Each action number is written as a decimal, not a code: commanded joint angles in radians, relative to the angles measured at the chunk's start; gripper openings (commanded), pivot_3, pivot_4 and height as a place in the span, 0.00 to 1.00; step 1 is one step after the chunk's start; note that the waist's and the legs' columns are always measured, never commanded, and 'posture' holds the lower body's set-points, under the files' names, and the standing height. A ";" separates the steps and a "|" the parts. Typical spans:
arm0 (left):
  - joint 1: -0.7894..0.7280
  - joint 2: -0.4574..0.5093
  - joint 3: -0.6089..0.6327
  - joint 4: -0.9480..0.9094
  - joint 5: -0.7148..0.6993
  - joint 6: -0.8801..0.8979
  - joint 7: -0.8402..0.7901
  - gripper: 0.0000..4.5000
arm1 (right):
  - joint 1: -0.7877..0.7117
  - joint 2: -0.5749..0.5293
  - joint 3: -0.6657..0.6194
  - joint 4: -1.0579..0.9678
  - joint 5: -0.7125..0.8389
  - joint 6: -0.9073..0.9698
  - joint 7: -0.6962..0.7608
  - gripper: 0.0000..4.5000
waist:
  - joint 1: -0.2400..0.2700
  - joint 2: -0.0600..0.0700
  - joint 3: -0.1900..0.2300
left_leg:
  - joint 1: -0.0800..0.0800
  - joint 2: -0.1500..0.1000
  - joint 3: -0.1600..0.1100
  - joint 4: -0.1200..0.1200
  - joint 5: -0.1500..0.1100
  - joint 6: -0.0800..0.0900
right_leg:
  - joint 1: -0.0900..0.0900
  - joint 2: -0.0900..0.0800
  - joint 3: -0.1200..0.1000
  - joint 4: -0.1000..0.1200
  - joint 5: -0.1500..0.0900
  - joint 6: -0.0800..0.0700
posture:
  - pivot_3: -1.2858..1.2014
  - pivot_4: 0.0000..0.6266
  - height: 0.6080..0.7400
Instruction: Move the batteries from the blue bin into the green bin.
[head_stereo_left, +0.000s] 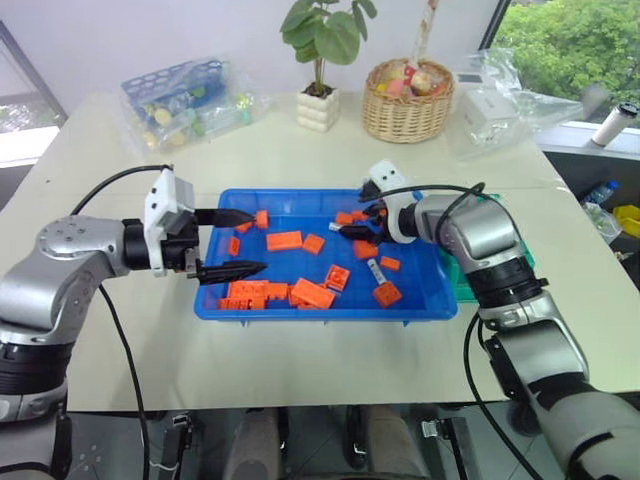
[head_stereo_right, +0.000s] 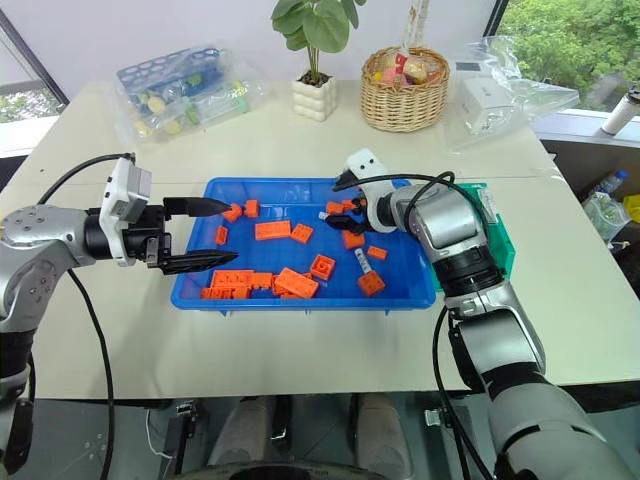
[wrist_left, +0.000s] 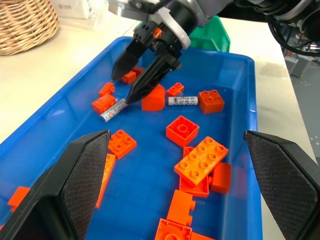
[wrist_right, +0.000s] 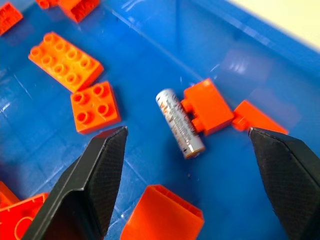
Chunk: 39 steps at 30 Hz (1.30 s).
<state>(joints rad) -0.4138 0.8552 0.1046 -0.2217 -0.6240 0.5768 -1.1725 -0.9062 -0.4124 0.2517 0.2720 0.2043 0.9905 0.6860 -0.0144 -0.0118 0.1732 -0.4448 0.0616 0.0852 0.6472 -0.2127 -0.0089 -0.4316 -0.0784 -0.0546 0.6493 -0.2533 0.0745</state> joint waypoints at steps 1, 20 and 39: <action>-0.003 0.012 0.034 -0.035 -0.018 -0.003 0.005 1.00 | -0.036 0.014 0.023 0.026 -0.020 -0.039 0.026 0.88 | 0.000 0.000 0.000 | 0.000 0.000 0.000 0.000 0.000 0.000 | 0.000 0.000 0.000 0.000 0.000 0.000 | 0.52 0.24 0.97; -0.022 0.002 0.019 -0.017 -0.006 -0.019 -0.002 1.00 | -0.007 0.052 0.012 0.008 -0.030 -0.039 0.065 0.01 | 0.001 0.000 0.000 | 0.000 0.000 0.000 0.000 0.000 0.000 | 0.000 0.000 0.000 0.000 0.000 0.000 | 0.52 0.24 0.97; -0.083 -0.042 -0.047 0.081 0.026 -0.055 -0.052 1.00 | 0.307 -0.480 -0.508 -0.559 0.167 0.373 0.007 0.01 | 0.010 0.000 0.000 | 0.001 0.000 0.001 0.000 0.000 0.000 | 0.001 0.000 0.000 -0.001 0.000 0.000 | 0.52 0.24 0.97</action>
<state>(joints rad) -0.4742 0.8121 0.0512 -0.1358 -0.6002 0.5412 -1.2177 -0.5950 -0.8720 -0.2137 -0.2364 0.3613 1.3878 0.7050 -0.0046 -0.0119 0.1732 -0.4434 0.0620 0.0858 0.6473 -0.2129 -0.0088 -0.4309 -0.0786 -0.0546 0.6482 -0.2535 0.0741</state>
